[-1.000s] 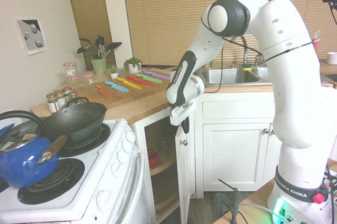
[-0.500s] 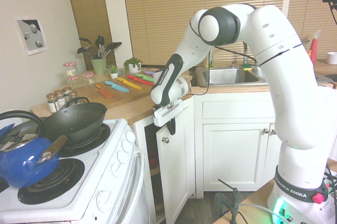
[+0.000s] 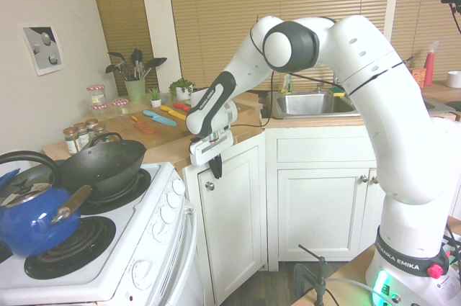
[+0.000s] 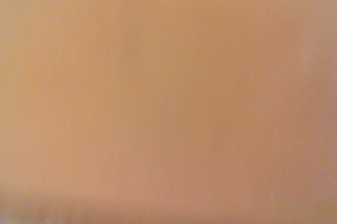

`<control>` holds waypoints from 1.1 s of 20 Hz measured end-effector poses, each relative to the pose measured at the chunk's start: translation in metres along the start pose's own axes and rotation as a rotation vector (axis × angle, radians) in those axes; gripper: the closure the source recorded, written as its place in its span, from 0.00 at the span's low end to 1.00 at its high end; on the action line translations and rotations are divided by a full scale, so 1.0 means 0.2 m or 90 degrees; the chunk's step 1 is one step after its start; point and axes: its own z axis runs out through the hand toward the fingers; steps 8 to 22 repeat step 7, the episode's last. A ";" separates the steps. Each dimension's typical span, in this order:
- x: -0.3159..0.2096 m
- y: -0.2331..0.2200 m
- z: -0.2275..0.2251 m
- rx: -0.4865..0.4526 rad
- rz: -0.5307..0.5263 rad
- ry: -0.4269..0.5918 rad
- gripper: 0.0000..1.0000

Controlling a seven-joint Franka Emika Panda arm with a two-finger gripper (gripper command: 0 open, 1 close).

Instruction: Close the cabinet

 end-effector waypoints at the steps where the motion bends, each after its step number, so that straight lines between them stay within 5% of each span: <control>1: 0.01 -0.01 0.00 0.002 0.001 0.000 1.00; 7: 0.02 0.25 -0.05 0.049 0.050 0.012 1.00; 22: 0.02 0.25 -0.05 0.049 0.050 0.012 1.00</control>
